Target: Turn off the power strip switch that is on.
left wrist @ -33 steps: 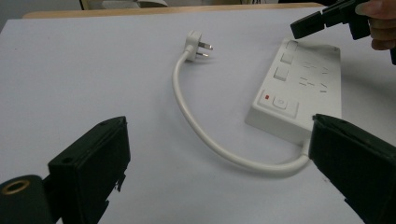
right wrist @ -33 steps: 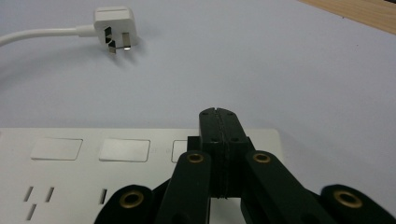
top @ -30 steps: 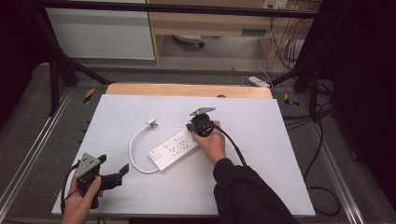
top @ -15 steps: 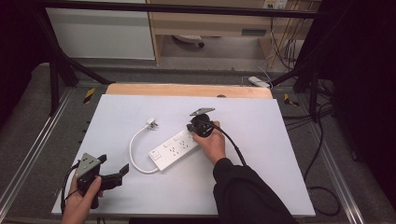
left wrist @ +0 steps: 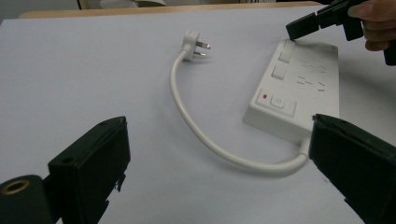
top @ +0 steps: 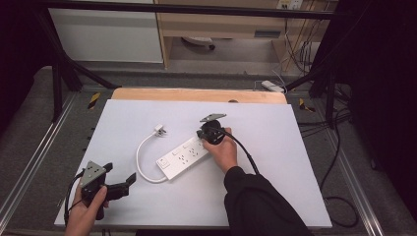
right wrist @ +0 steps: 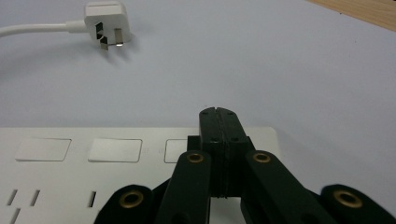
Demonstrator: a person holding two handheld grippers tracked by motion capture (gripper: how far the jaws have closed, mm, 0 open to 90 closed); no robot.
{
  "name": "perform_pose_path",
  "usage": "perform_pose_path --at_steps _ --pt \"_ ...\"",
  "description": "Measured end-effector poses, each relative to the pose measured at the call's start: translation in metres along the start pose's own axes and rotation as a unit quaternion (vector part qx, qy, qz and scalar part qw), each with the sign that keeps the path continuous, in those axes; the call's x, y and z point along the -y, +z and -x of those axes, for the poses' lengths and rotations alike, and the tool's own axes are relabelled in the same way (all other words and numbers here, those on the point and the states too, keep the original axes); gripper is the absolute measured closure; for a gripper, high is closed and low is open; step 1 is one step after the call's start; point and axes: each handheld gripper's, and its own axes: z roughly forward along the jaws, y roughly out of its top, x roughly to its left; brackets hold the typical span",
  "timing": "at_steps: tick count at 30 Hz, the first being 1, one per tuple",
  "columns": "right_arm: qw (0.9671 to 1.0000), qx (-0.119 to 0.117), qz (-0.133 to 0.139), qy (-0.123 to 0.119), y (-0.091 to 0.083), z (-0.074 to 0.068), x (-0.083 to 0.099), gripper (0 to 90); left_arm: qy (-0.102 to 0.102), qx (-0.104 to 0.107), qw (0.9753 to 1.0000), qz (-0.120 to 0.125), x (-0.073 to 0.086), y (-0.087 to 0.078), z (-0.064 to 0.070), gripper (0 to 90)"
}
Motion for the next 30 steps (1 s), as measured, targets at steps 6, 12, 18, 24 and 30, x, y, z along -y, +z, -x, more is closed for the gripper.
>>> perform_pose_path --at_steps 6,12,18,24,30 --pt "1.0000 0.000 0.002 -0.003 0.0001 0.0001 0.0004 90.0 0.000 -0.001 1.0000 0.001 -0.0001 -0.0002 -0.0003 5.3" --pt "1.0000 0.005 0.005 -0.006 0.0000 -0.0009 0.0016 90.0 0.000 0.000 1.0000 0.001 -0.0001 -0.0001 0.0002 5.3" --pt "0.9999 0.004 0.010 -0.006 -0.0001 -0.0008 0.0030 90.0 0.000 0.000 1.0000 0.001 -0.0002 0.0000 0.0001 5.3" --pt "0.9999 0.004 0.012 -0.008 0.0000 -0.0007 0.0038 90.0 0.000 0.000 1.0000 0.000 0.0000 0.0003 0.0002 5.3" --pt "0.9998 0.007 0.015 -0.010 0.0013 -0.0009 0.0068 90.0 0.000 0.000 1.0000 0.000 0.0000 0.0003 0.0002 5.3"
